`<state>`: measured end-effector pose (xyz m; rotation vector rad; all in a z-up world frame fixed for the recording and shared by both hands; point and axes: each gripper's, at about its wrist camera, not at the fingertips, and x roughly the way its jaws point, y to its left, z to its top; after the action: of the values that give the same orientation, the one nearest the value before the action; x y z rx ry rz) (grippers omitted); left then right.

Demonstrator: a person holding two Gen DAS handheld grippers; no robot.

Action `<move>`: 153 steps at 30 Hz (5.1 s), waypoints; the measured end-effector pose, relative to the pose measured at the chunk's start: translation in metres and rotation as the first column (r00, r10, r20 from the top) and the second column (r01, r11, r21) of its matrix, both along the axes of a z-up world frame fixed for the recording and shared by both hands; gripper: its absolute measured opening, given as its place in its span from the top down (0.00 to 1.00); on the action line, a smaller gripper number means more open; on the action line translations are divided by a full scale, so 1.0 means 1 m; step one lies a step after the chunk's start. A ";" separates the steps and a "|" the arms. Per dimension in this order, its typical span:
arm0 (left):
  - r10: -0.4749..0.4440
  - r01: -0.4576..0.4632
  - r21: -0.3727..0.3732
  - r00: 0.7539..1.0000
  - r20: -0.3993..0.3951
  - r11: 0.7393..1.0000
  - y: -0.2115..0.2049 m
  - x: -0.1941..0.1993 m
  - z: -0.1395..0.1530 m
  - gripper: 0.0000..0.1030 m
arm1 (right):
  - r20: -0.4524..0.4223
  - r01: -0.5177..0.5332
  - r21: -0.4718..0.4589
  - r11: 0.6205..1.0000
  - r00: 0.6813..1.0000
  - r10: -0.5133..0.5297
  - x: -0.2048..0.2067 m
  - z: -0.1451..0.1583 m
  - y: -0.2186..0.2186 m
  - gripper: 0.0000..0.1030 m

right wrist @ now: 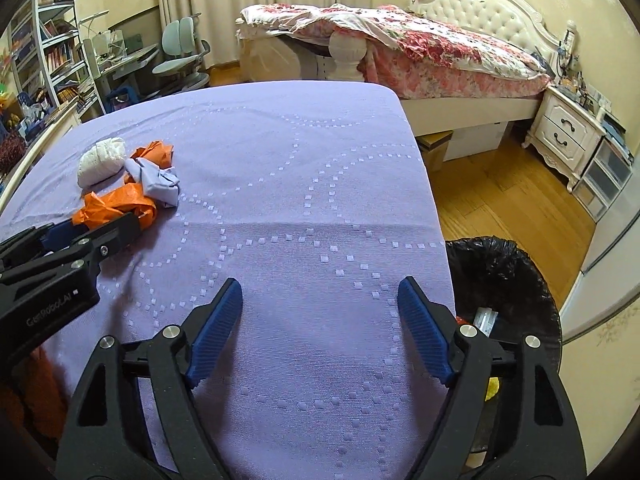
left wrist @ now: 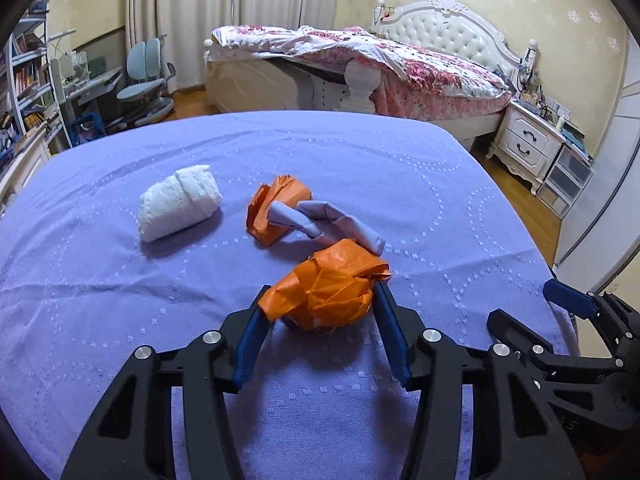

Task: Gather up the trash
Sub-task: 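Grasp the orange plastic bag with the left tool while the right tool grasps the light blue cloth, then carry the orange bag and light blue cloth in both tools over the trash bin, then open the left tool to drop the orange bag while the right tool drops the blue cloth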

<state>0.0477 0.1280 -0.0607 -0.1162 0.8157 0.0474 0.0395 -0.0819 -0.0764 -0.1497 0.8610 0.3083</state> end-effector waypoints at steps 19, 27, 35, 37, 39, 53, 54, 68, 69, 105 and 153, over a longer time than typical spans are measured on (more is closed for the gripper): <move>0.081 -0.081 0.010 0.997 0.020 0.997 0.040 -0.042 0.006 0.51 | -0.006 -0.009 -0.025 1.000 1.000 0.009 0.000 0.002 0.007 0.22; 0.205 -0.206 0.014 0.979 0.008 0.979 0.090 -0.046 0.006 0.51 | -0.025 -0.099 -0.020 0.995 0.995 0.098 -0.002 0.002 0.040 0.21; 0.260 -0.260 -0.007 0.966 0.004 0.966 0.118 -0.048 0.004 0.51 | -0.033 -0.180 -0.024 0.983 0.983 0.180 0.009 0.002 0.090 0.21; 0.266 -0.266 -0.009 0.964 0.005 0.964 0.123 -0.046 0.004 0.51 | -0.033 -0.188 -0.025 0.982 0.982 0.188 0.013 0.002 0.100 0.22; 0.271 -0.271 -0.008 0.963 0.005 0.963 0.125 -0.045 0.005 0.51 | -0.034 -0.193 -0.025 0.981 0.981 0.192 0.016 0.001 0.110 0.22; 0.263 -0.263 -0.021 0.965 0.004 0.965 0.127 -0.045 0.005 0.51 | -0.011 -0.216 -0.020 0.976 0.976 0.216 0.024 0.005 0.130 0.64; 0.261 -0.261 -0.020 0.965 0.006 0.965 0.126 -0.045 0.005 0.51 | -0.012 -0.216 -0.013 0.976 0.976 0.216 0.023 0.005 0.128 0.64; 0.215 -0.214 -0.031 0.976 0.030 0.976 0.102 -0.057 0.010 0.52 | 0.012 -0.191 0.026 0.981 0.982 0.190 -0.007 0.012 0.097 0.64; 0.207 -0.206 -0.030 0.978 0.032 0.978 0.098 -0.058 0.010 0.52 | 0.014 -0.186 0.028 0.982 0.982 0.186 -0.010 0.013 0.093 0.64; -0.187 0.182 0.047 0.970 0.158 0.982 -0.100 -0.061 0.039 0.52 | 0.096 0.186 0.145 0.972 0.975 -0.201 -0.059 0.032 -0.121 0.64; -0.341 0.339 0.037 0.938 0.065 0.940 -0.215 0.026 0.011 0.51 | 0.068 0.398 0.132 0.908 0.910 -0.409 -0.010 0.012 -0.215 0.64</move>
<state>0.0741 -0.0868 -0.0497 0.0484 0.7545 -0.2721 0.0294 -0.2971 -0.0643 0.1226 0.7571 -0.0397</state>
